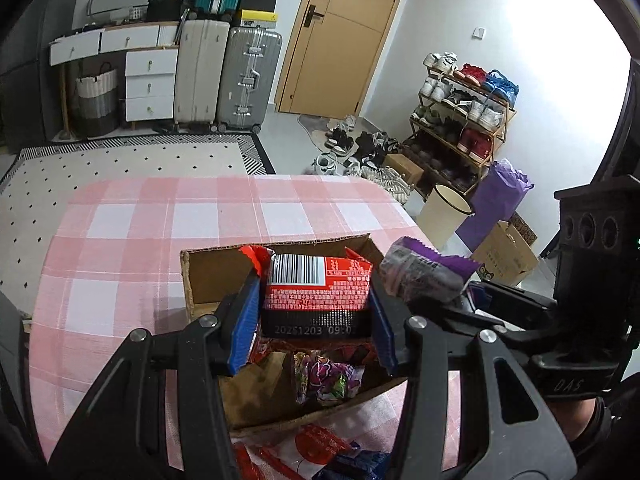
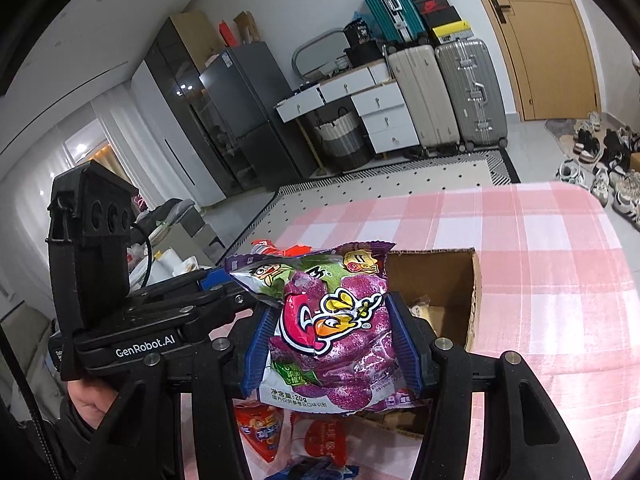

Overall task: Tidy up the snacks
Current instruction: 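Open both tools to drop the packets into the box, then withdraw both tools from the box back toward the remaining snacks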

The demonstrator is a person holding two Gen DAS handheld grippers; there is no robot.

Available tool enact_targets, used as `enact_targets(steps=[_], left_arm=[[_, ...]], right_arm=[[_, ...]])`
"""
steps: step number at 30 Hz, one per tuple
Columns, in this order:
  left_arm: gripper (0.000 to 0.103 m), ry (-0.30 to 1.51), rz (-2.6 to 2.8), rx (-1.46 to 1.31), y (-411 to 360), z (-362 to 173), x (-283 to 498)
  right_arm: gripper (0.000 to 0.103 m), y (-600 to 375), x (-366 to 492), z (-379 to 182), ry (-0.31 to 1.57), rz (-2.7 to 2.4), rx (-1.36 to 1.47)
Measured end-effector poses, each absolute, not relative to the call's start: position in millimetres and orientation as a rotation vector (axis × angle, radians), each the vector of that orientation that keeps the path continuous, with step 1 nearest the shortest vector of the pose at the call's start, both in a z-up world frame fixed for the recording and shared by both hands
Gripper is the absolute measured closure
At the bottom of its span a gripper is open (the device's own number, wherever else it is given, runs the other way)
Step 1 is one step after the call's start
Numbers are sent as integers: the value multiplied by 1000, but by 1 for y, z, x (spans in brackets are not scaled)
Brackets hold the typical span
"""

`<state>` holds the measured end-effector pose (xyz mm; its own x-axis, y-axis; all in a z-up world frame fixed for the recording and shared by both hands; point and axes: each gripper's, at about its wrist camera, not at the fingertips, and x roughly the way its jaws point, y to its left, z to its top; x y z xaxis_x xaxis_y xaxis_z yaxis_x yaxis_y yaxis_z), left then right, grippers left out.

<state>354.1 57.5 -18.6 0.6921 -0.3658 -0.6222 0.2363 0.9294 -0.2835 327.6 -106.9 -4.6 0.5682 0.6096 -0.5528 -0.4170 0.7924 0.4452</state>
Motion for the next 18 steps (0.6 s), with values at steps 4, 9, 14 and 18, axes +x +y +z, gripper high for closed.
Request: enact_targets(steps=[4, 9, 14, 18], left_arm=[[54, 743, -345, -200, 56, -31, 364], [22, 754, -294, -190, 61, -36, 367], [22, 733, -270, -189, 68, -31, 348], [21, 714, -255, -180, 70, -25, 323]], right_arm=[[45, -110, 336, -13, 770, 601, 294], [14, -121, 340, -15, 761, 563, 322], [12, -135, 327, -6, 730, 549, 354], [10, -142, 305, 3, 700, 538, 340]])
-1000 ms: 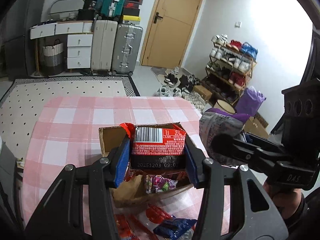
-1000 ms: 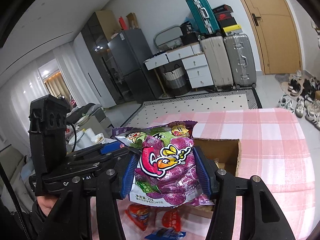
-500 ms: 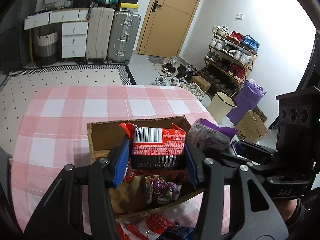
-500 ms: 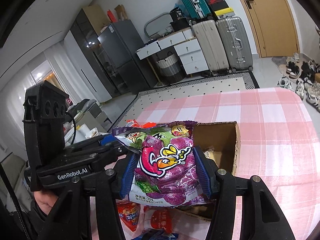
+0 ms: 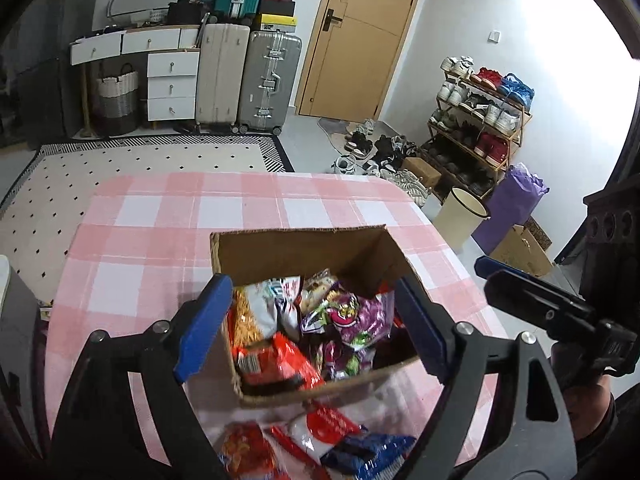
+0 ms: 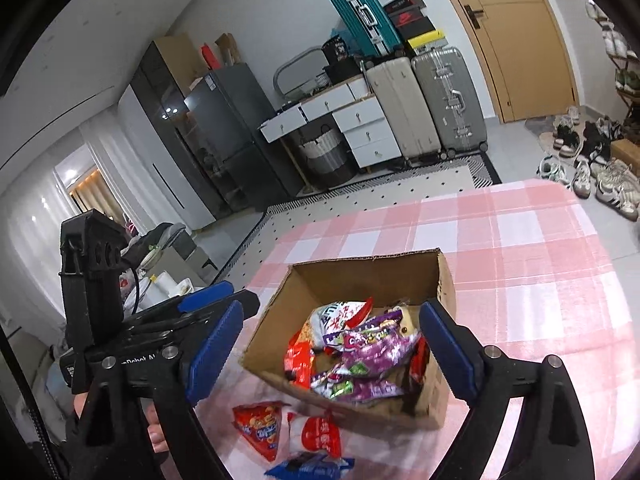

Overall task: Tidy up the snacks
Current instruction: 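Withdraw both tools from the box back toward the remaining snacks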

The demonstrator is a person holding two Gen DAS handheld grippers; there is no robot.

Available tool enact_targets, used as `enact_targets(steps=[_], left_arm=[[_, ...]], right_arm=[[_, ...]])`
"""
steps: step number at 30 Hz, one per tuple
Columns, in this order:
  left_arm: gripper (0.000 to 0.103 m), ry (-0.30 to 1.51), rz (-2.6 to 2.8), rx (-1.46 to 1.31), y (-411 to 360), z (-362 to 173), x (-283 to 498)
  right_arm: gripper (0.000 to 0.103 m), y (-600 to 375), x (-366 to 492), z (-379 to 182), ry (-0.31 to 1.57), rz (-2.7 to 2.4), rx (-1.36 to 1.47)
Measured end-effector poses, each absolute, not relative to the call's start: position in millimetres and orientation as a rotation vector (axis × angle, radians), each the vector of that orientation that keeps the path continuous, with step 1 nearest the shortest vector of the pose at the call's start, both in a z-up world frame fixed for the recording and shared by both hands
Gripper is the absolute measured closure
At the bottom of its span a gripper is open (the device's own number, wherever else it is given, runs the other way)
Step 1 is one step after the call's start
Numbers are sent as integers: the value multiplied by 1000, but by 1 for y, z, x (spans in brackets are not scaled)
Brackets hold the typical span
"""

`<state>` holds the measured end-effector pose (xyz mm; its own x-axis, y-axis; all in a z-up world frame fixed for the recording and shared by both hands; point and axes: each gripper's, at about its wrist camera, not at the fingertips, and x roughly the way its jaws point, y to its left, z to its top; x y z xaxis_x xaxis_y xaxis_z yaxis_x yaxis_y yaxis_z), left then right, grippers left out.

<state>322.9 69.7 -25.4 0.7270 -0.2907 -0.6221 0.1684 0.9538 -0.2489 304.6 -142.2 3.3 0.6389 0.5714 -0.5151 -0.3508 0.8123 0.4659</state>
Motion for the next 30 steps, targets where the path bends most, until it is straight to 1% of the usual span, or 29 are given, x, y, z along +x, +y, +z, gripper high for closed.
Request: enact_targets(steps=[7, 9, 13, 16, 22, 24, 26, 30], left_arm=[[19, 683, -281, -173, 68, -13, 278], [18, 667, -282, -167, 67, -10, 264], [17, 662, -282, -174, 63, -7, 238], [13, 645, -289, -160, 57, -9, 215], [11, 651, -274, -169, 53, -16, 184], [9, 646, -270, -173, 54, -18, 176], [1, 637, -258, -171, 55, -17, 170], [1, 613, -217, -173, 63, -25, 157]], right_arm=[[10, -150, 264, 10, 679, 520, 338], [8, -150, 254, 13, 669, 520, 325], [7, -147, 234, 15, 655, 522, 311], [5, -145, 221, 15, 659, 553, 311], [3, -140, 200, 8, 665, 569, 299], [3, -139, 195, 6, 668, 570, 295], [3, -139, 189, 4, 667, 578, 292], [2, -136, 181, -3, 677, 601, 288]])
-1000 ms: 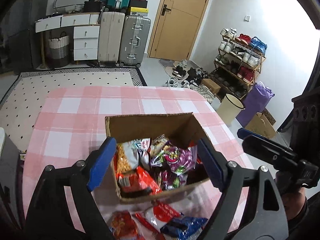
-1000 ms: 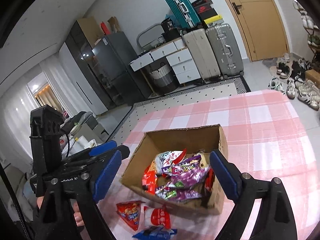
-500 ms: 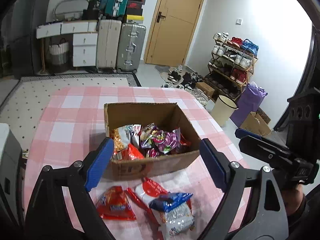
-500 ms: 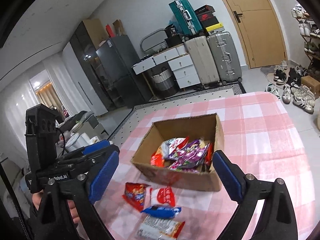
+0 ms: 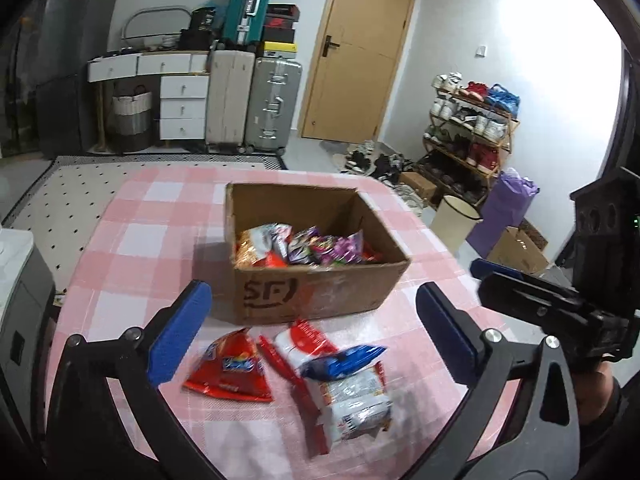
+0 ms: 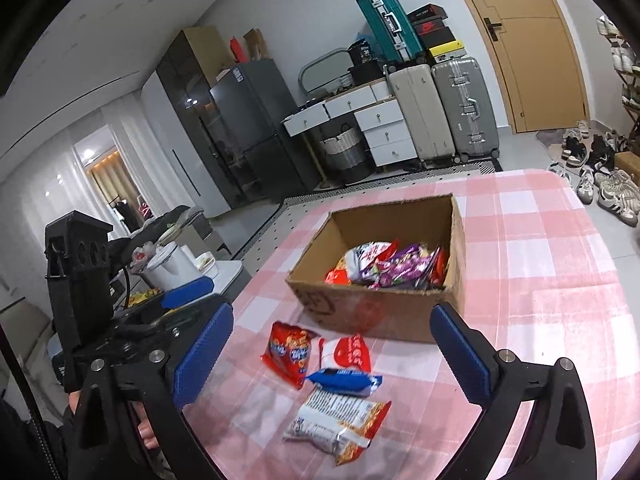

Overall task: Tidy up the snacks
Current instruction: 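Withdraw both tools from the box back toward the remaining snacks, then grasp the white noodle snack bag with the right tool and lift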

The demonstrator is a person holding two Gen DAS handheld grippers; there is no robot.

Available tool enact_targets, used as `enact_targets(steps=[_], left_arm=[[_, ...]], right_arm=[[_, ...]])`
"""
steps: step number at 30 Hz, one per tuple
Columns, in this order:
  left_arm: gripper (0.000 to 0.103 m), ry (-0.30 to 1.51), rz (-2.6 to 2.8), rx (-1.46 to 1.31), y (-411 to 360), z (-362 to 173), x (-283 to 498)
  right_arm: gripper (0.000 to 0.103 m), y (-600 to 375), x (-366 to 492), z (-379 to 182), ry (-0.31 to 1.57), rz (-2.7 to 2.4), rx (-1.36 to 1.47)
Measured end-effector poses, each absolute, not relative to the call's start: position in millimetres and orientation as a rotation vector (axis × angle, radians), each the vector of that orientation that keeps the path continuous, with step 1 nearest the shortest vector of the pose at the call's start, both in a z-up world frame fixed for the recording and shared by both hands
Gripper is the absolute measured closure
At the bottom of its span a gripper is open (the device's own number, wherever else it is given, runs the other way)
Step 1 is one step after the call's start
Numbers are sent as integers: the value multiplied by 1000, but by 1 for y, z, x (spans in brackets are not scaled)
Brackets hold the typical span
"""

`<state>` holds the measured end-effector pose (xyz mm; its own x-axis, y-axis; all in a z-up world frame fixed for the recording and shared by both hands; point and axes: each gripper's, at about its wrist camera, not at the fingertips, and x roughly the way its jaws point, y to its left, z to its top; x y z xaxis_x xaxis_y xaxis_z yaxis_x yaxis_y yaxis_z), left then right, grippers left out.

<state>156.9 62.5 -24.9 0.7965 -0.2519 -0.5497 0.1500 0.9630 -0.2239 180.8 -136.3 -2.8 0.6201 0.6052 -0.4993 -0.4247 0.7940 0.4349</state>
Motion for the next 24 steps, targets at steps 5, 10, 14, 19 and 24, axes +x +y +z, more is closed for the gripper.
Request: enact_targets(steps=[5, 10, 14, 19, 24], left_arm=[[1, 647, -206, -210, 73, -45, 144], [1, 687, -194, -227, 81, -70, 136], [1, 710, -184, -250, 89, -86, 130], [1, 731, -174, -230, 93, -99, 125], [1, 745, -159, -240, 97, -108, 124]], right_arm=[[2, -132, 172, -17, 699, 608, 261], [2, -129, 165, -39, 742, 622, 275], [2, -124, 161, -62, 795, 627, 283], [2, -114, 156, -86, 854, 629, 258], [2, -99, 157, -106, 906, 645, 239]])
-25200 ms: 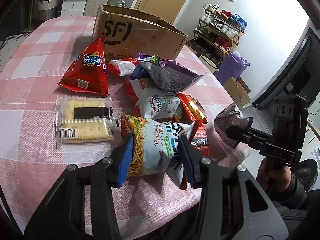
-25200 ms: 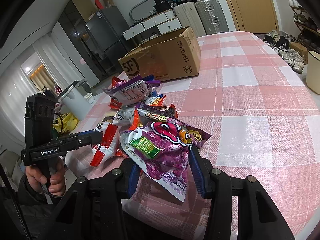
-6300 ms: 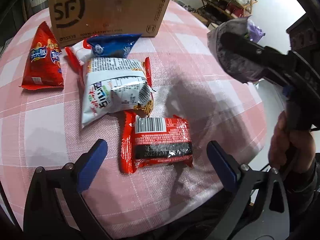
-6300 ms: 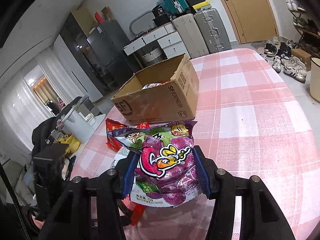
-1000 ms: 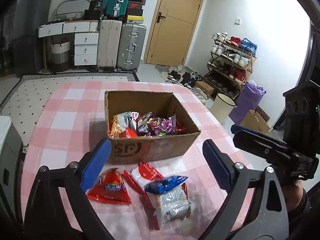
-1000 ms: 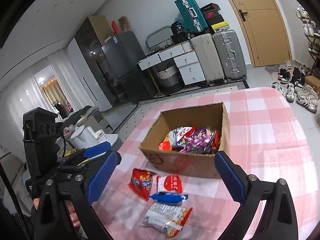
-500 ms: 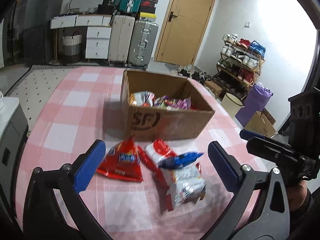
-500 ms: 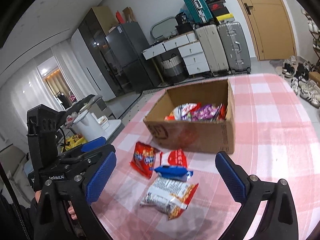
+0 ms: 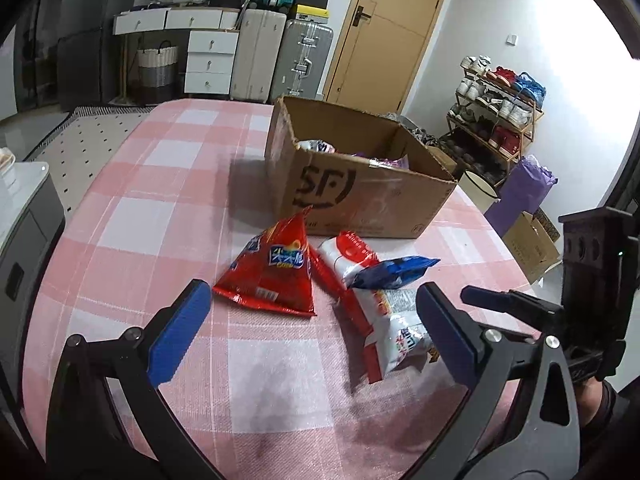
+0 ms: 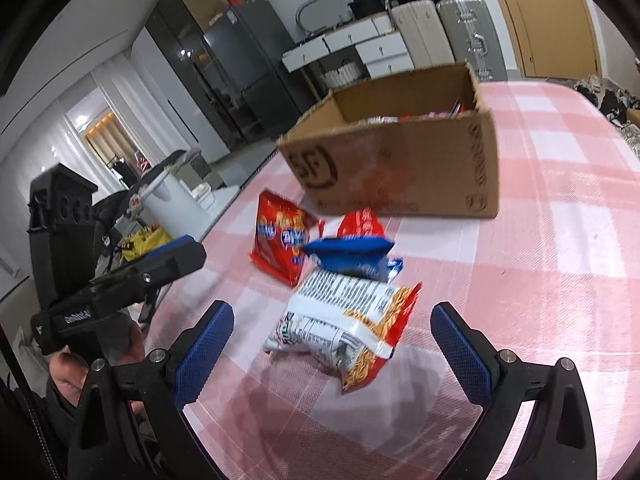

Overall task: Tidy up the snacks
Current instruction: 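Grasp the white noodle snack bag with the right tool and lift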

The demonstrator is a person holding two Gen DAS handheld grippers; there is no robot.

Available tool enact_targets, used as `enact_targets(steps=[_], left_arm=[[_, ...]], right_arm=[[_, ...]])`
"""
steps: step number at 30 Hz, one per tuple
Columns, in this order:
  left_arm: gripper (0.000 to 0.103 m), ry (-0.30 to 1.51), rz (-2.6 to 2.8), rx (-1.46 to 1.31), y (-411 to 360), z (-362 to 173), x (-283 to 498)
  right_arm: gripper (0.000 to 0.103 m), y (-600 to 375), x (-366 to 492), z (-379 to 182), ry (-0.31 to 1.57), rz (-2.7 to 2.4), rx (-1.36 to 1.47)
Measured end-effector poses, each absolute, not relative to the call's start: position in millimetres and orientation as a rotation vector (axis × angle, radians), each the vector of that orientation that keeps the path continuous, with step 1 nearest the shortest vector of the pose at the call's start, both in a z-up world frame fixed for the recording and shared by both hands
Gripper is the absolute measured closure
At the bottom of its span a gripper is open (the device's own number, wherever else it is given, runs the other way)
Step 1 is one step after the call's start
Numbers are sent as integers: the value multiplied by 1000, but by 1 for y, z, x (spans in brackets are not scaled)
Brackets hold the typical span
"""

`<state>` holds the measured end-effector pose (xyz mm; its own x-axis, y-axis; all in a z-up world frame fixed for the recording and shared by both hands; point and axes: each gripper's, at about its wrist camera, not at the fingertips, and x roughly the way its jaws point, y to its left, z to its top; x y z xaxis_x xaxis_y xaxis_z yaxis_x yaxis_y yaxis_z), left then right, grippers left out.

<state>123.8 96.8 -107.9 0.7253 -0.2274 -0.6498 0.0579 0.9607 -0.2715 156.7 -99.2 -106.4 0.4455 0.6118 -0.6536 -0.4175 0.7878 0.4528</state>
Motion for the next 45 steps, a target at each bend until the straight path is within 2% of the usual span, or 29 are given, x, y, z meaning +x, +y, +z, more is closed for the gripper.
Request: enact_targets(steps=[6, 12, 20, 23, 45], left_arm=[[1, 745, -158, -245, 101, -114, 119], [1, 753, -151, -258, 108, -118, 117], [1, 772, -139, -286, 117, -126, 117], [1, 780, -142, -287, 117, -129, 116], [1, 807, -102, -286, 123, -134, 121]], right_arm=[[2, -86, 163, -123, 946, 594, 226], [10, -69, 176, -140, 1015, 589, 225], [38, -57, 177, -146, 1011, 661, 222], [46, -57, 174, -148, 1001, 695, 258], [46, -80, 155, -132, 942, 719, 299]])
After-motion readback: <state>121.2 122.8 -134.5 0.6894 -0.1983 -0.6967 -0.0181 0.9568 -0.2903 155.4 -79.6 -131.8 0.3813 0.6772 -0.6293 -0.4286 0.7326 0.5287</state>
